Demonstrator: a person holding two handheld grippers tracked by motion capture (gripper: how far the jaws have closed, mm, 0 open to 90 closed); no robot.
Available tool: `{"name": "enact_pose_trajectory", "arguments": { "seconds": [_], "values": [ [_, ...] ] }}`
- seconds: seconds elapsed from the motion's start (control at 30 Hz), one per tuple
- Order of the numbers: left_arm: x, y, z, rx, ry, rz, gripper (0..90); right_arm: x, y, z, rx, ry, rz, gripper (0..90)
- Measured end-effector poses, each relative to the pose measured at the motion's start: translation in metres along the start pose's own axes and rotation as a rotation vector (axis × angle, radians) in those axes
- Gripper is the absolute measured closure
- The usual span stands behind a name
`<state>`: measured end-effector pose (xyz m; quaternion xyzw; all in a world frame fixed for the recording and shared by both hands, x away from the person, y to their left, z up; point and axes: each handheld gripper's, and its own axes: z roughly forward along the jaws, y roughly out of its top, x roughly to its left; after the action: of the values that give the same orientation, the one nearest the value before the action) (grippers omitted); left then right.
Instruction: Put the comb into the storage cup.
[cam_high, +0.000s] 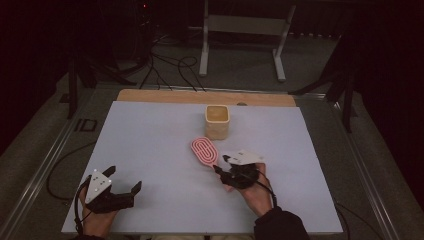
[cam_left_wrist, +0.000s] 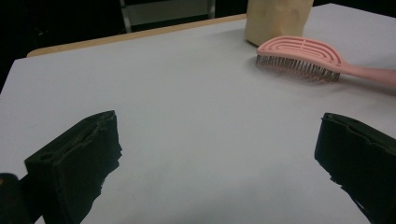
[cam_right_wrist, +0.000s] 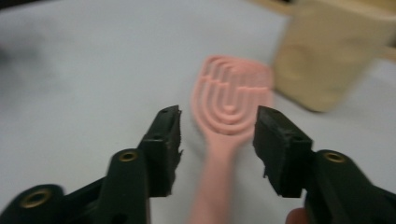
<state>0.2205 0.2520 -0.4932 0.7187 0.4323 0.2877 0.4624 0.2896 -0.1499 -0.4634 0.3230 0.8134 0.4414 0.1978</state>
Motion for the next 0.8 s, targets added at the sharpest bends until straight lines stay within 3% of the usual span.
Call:
{"name": "enact_pose_trajectory", "arguments": {
  "seconds": [0.13,0.33,0.53,0.8],
  "values": [
    [0.001,0.001,-0.001,-0.006,0.004,-0.002,0.7,-0.020,-0.010,-0.032,-0.068,-0.040,0.054,39.8],
    [0.002,0.003,-0.003,-0.010,0.003,-0.009,0.4,-0.037,-0.034,-0.067,-0.130,-0.072,0.097,38.2],
    [0.001,0.007,-0.005,-0.021,0.003,0.009,0.2,-0.044,-0.058,-0.085,-0.156,-0.112,0.122,25.8],
    [0.001,0.007,-0.007,-0.036,0.005,0.023,0.2,-0.050,-0.073,-0.097,-0.187,-0.145,0.158,14.7]
  ]
}}
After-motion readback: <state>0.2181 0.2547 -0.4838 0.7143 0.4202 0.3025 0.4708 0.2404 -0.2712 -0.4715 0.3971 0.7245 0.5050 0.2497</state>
